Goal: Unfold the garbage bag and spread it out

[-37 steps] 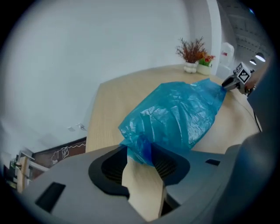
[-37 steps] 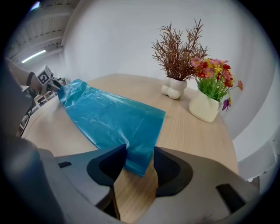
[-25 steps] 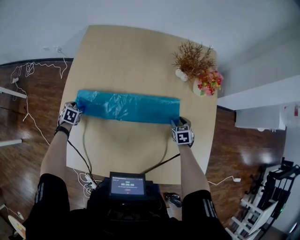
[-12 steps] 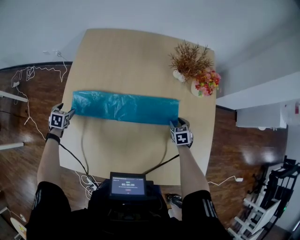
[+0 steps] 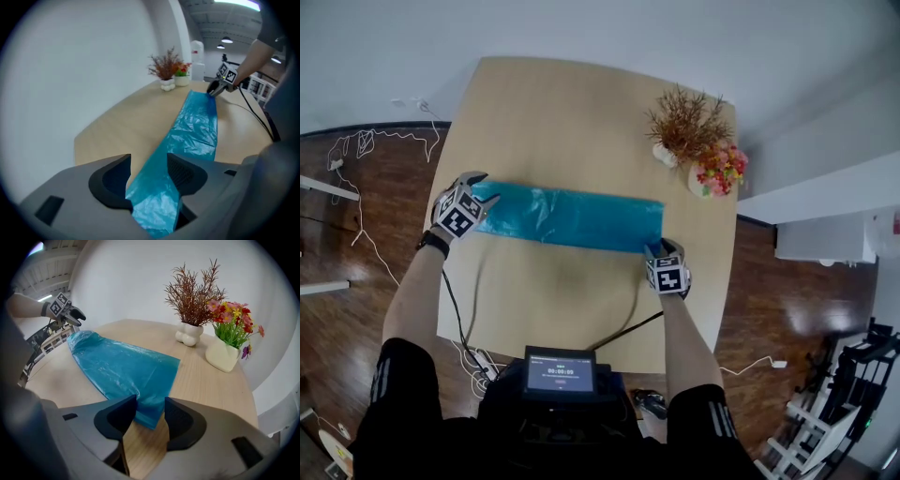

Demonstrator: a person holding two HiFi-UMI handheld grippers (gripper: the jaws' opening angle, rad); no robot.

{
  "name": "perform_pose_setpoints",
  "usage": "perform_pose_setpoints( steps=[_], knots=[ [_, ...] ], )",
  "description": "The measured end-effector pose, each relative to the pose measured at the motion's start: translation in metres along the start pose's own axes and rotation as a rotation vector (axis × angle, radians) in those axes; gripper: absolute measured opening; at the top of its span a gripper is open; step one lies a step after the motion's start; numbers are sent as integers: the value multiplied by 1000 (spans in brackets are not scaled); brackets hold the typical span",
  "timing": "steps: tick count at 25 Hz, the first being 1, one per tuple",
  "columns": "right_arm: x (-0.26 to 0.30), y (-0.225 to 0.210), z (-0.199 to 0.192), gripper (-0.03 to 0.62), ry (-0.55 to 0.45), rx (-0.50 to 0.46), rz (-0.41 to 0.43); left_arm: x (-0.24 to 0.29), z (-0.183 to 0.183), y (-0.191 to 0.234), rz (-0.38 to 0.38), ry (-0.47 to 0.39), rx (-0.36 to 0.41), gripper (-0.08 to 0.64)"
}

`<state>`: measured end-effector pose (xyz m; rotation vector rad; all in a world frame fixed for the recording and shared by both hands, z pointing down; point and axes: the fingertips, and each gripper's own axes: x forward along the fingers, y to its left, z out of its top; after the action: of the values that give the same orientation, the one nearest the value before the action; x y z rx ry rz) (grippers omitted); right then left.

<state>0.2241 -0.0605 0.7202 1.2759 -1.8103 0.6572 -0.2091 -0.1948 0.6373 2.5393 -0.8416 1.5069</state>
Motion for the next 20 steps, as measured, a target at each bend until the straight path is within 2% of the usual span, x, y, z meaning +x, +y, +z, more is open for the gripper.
perform_pose_setpoints(
  steps=[4, 6, 8, 12, 16, 20],
  knots=[
    [0, 0, 0, 216, 0, -5, -7, 39, 25, -36, -176, 86, 173, 245],
    [-1, 0, 1, 216, -1, -5, -7, 54, 28, -49, -254, 133, 215, 245],
    [-1, 1, 1, 216, -2, -5, -5, 67, 25, -55, -300, 177, 242, 245],
    [-1, 1, 1, 216, -3, 3, -1, 86, 15, -60, -348, 219, 236, 229],
    [-1, 1, 1, 216, -6, 4, 5, 87, 9, -67, -360, 219, 241, 144],
    [0, 1, 1, 216, -6, 5, 4, 81, 14, -70, -330, 193, 269, 46]
  ],
)
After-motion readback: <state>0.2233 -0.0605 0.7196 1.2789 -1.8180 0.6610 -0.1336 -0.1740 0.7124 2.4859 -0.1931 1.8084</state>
